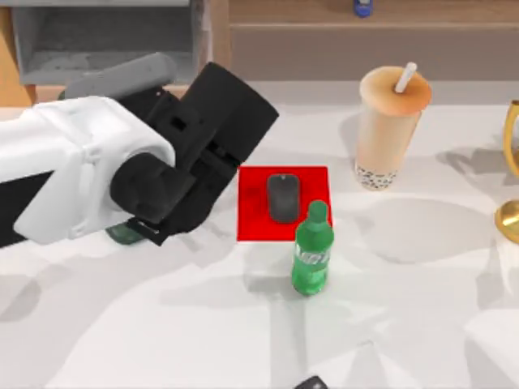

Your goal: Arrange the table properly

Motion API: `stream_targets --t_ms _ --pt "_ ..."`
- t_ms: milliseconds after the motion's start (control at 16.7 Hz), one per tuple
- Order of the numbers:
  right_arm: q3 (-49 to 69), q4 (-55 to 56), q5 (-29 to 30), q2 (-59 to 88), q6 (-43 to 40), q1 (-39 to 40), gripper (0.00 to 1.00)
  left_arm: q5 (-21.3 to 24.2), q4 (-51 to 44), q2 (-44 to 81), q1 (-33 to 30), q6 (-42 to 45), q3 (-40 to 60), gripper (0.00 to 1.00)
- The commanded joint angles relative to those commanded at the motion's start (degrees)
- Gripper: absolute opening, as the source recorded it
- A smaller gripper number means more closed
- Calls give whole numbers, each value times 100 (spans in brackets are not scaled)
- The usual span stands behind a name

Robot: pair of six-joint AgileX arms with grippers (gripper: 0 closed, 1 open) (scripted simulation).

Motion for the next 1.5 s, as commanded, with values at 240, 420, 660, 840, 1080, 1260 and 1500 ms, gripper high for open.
stream_targets --t_ms 240,420,660,840,1080,1260,1500 --pt "0 0 0 0 0 0 100 -924 347 108 239 389 66 0" --pt "0 0 0 0 0 0 100 -1016 394 125 289 445 84 0" --pt "0 0 0 0 0 0 100 -970 467 82 282 480 41 0" --pt "0 0 0 0 0 0 100 -833 875 8 433 719 -71 0" --pt "0 0 0 0 0 0 100 -644 1469 115 749 1228 -223 0" --pt "0 0 0 0 0 0 100 -561 1822 369 959 1469 -248 0" --pt "0 0 0 0 0 0 100 -546 1957 500 1046 1519 -227 0"
